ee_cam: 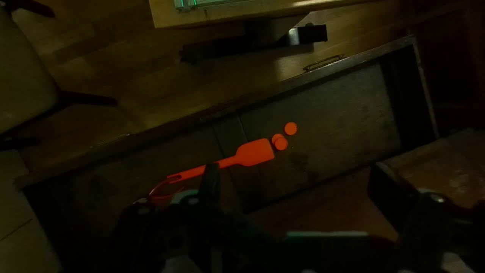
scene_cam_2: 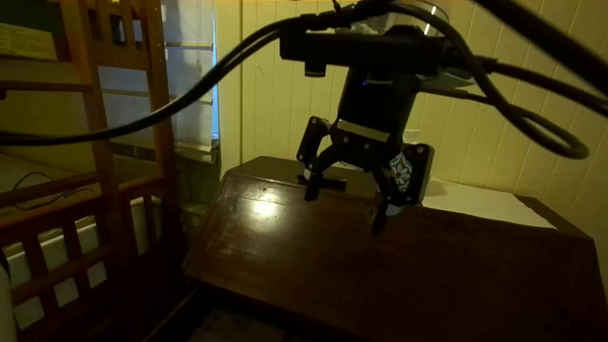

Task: Remove one tissue square from the box and use it to wipe the cabinet.

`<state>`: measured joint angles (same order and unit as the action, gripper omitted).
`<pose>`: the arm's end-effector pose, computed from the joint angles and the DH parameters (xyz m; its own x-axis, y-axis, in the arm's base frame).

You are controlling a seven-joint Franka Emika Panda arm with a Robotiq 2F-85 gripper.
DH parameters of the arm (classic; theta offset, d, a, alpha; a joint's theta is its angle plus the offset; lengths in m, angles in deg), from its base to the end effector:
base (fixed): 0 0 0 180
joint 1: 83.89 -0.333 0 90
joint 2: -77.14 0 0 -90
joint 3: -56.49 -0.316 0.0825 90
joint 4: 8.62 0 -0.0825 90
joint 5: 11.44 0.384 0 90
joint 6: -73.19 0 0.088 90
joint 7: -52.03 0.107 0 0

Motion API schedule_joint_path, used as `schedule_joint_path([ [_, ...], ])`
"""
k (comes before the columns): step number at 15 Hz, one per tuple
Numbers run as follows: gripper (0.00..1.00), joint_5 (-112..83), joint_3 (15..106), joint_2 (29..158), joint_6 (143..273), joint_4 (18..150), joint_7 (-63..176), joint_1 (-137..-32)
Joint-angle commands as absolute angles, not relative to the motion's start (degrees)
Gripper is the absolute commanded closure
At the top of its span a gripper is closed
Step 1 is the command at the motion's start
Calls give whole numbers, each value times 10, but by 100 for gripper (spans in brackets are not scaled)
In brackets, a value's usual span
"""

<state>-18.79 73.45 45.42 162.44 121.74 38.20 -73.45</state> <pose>0.3158 -0.1977 0.5382 0.9724 -0.1613 -0.1687 -0.1750 -0.9821 -0.0699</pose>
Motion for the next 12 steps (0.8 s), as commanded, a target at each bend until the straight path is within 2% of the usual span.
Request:
schedule_joint_path([
  [1,0,-186,732,455,1623,1216,380,-731],
  [7,0,-186,732,455,1623,1216,380,-731],
  [12,0,-129,707,541,1648,1103,426,-757],
])
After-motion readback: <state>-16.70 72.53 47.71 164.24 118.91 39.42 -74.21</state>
